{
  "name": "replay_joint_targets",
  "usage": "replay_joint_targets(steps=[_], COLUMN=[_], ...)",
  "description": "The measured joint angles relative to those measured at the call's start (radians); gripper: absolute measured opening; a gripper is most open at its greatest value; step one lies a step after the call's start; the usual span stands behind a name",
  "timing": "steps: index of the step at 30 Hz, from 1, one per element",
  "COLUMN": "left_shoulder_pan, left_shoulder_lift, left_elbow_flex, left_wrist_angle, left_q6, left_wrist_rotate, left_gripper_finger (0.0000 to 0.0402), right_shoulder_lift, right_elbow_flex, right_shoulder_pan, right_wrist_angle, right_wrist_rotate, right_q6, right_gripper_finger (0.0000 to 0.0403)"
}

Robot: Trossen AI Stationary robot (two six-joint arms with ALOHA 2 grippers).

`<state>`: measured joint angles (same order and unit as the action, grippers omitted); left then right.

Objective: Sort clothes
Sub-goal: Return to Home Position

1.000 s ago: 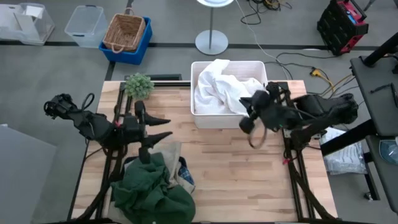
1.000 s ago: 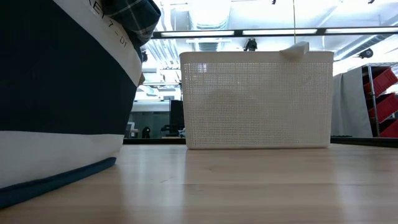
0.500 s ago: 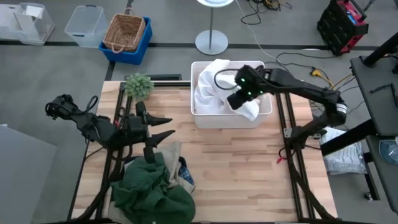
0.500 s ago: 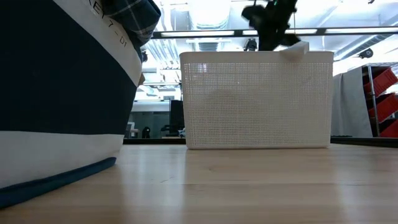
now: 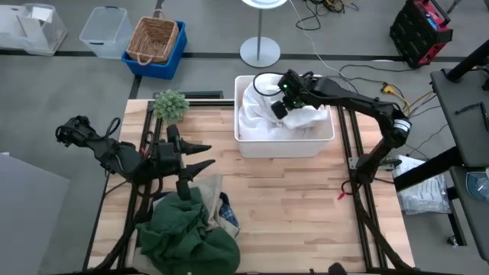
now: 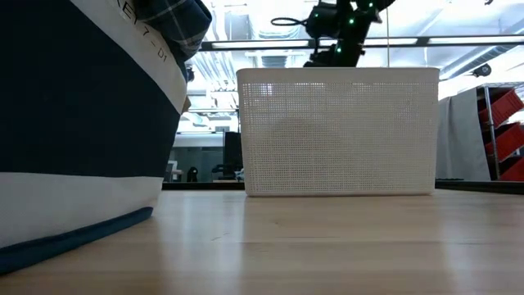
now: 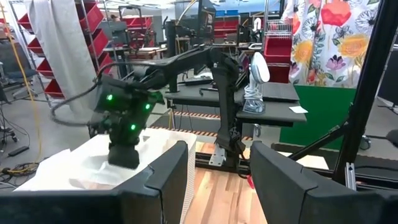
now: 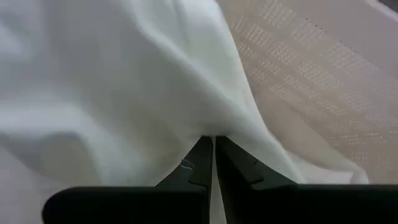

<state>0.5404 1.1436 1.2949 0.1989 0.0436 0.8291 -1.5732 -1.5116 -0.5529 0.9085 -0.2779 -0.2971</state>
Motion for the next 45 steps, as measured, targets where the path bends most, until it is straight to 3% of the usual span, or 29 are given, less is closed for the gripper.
replay_joint_targets(steps=[5, 9, 17, 20, 27, 31, 34, 39, 45], left_shoulder_pan=[0.01, -0.009, -0.173, -0.225, -0.234, -0.235, -0.236, -0.234, -0.235], left_shoulder_lift=[-0.029, -0.071, -0.291, -0.37, -0.43, -0.398, -0.369, -0.374, -0.519], left_elbow_flex=[0.001, -0.023, -0.341, -0.474, -0.664, -0.718, -0.731, -0.706, -0.762], left_wrist_angle=[0.084, 0.17, -0.157, -0.306, -0.369, -0.384, -0.385, -0.399, -0.347], left_q6=[0.077, 0.134, 0.044, 0.048, 0.402, 0.512, 0.448, 0.226, -0.008], left_wrist_rotate=[0.006, -0.149, -0.427, -0.417, -0.397, -0.376, -0.374, -0.345, -0.301], left_gripper_finger=[0.0153, 0.0153, 0.0153, 0.0153, 0.0153, 0.0153, 0.0153, 0.0153, 0.0153], right_shoulder_lift=[0.118, 0.237, 0.55, 0.682, 0.879, 0.924, 0.926, 0.945, 1.071], right_elbow_flex=[-0.017, 0.001, 0.294, 0.421, 0.574, 0.601, 0.601, 0.636, 0.766], right_shoulder_pan=[0.078, 0.194, 0.45, 0.49, 0.543, 0.542, 0.542, 0.566, 0.566], right_wrist_angle=[0.002, -0.089, -0.589, -0.626, -0.645, -0.643, -0.658, -0.693, -0.738], right_wrist_rotate=[0.031, 0.025, 0.107, 0.154, 0.21, 0.206, 0.209, 0.357, 0.36], right_q6=[-0.036, 0.04, 0.22, 0.271, -0.148, -0.204, -0.245, 0.138, 0.264], right_gripper_finger=[0.0012, 0.0012, 0.0012, 0.0012, 0.0013, 0.0013, 0.0013, 0.0013, 0.0013])
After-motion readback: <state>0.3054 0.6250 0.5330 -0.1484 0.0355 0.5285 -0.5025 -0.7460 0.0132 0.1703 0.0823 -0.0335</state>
